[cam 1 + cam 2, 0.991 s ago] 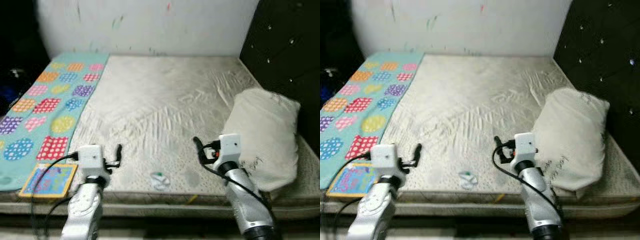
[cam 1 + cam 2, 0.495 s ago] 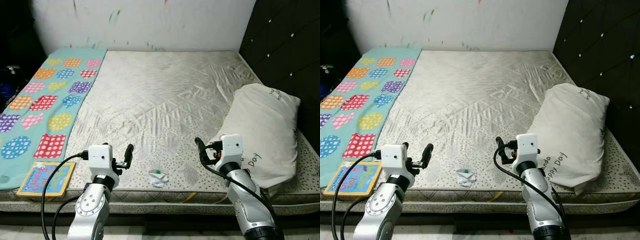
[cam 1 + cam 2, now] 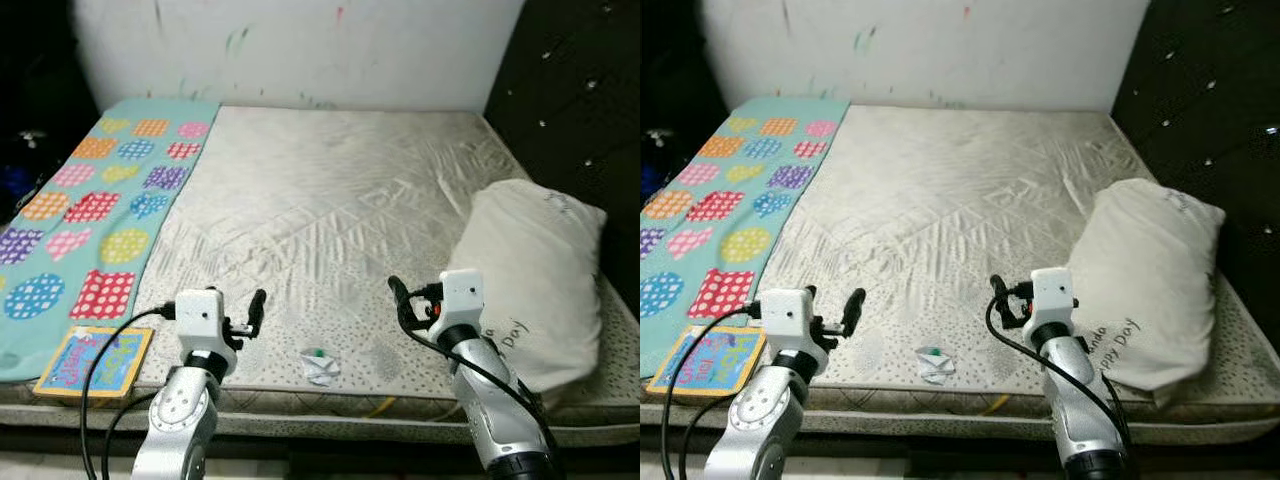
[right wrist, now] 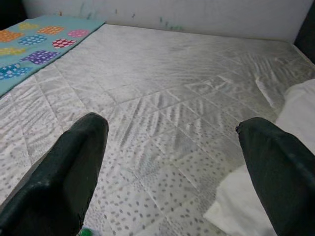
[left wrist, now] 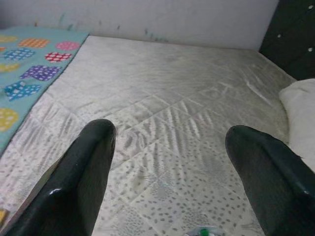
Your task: Clean up the room
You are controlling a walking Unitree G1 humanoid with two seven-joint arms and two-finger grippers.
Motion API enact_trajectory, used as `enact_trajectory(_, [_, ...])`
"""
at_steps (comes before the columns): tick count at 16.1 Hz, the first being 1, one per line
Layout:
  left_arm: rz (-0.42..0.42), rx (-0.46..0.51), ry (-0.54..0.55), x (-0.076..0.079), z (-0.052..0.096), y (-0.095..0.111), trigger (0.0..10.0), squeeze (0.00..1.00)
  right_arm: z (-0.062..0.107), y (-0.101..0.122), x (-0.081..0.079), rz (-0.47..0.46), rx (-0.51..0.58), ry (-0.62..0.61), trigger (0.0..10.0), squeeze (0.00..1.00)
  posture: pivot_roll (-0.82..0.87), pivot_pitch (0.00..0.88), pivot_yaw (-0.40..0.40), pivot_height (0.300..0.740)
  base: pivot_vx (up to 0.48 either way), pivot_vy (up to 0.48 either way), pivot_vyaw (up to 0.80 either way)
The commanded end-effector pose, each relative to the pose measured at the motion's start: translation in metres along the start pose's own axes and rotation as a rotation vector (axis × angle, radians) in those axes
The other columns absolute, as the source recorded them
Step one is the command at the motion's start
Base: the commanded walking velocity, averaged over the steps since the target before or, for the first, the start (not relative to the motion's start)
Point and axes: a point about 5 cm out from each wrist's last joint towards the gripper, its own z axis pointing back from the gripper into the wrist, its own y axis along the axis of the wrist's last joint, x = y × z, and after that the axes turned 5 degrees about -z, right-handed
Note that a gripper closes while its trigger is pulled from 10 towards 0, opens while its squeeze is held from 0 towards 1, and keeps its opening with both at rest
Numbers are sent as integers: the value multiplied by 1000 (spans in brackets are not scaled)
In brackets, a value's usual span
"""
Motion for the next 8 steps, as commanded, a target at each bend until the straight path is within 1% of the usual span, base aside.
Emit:
enact_trajectory(1, [-3,13,-4,-1,-1,4,10000,0,-2,1,2,1,2,-8,10000,0,-35,0,-25,740,352,0,0])
enact_trajectory(3, [-3,13,-3,-1,-1,4,10000,0,-2,1,2,1,2,-9,10000,0,-35,0,-25,740,330,0,0])
enact_trajectory(5, [7,5,28,-1,-1,3,10000,0,-1,0,2,0,1,-11,10000,0,-35,0,-25,740,0,0,0])
enact_trajectory(6, [23,-4,36,-1,-1,2,10000,0,-1,0,2,-1,0,-11,10000,0,-35,0,-25,740,0,0,0])
enact_trajectory(7, [58,2,26,0,-2,2,10000,0,-1,0,2,-1,-1,-12,10000,0,-35,0,-25,740,0,0,0])
enact_trajectory(8, [59,-2,31,0,-1,1,10000,0,-1,0,2,0,-2,-12,10000,0,-35,0,-25,740,0,0,0])
